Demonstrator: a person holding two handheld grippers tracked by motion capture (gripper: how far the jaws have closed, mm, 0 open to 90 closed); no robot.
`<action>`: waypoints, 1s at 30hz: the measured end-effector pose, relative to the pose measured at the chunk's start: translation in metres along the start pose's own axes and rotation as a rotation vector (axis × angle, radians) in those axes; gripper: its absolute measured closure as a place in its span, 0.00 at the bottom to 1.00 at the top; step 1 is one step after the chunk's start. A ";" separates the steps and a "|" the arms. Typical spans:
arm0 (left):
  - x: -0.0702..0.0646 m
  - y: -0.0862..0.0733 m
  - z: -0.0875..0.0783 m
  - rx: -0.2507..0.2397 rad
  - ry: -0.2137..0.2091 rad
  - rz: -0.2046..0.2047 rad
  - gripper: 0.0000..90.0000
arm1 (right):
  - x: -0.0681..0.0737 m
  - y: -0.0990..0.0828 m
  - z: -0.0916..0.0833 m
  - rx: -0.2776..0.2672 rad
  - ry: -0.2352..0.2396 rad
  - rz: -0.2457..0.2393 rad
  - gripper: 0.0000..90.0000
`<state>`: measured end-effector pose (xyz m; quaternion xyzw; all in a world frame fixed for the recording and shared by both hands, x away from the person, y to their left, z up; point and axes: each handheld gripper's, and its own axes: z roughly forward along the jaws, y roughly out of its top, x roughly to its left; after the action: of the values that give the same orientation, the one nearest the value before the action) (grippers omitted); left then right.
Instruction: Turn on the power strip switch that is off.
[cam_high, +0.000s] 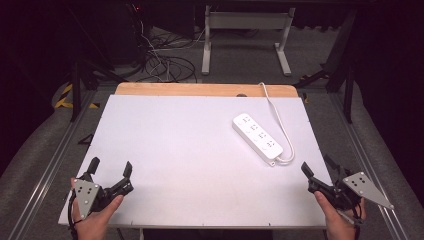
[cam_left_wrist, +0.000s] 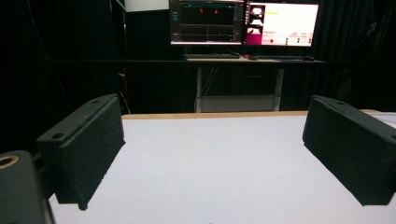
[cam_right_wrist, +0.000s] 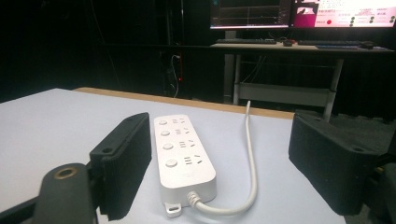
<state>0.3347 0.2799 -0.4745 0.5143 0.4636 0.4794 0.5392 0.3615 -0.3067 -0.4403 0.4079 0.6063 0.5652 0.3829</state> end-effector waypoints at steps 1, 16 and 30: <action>0.000 0.000 0.000 0.000 0.000 0.000 0.07 | 0.000 0.000 0.000 0.002 -0.001 0.004 0.24; 0.000 0.000 0.001 -0.002 0.001 0.002 0.07 | 0.001 0.002 -0.004 -0.043 0.011 -0.024 0.40; -0.001 0.000 0.001 0.000 -0.003 0.003 0.07 | 0.004 0.008 -0.006 -0.065 0.027 -0.063 0.58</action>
<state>0.3355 0.2786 -0.4747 0.5156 0.4621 0.4794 0.5393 0.3550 -0.3049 -0.4321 0.3681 0.6053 0.5778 0.4052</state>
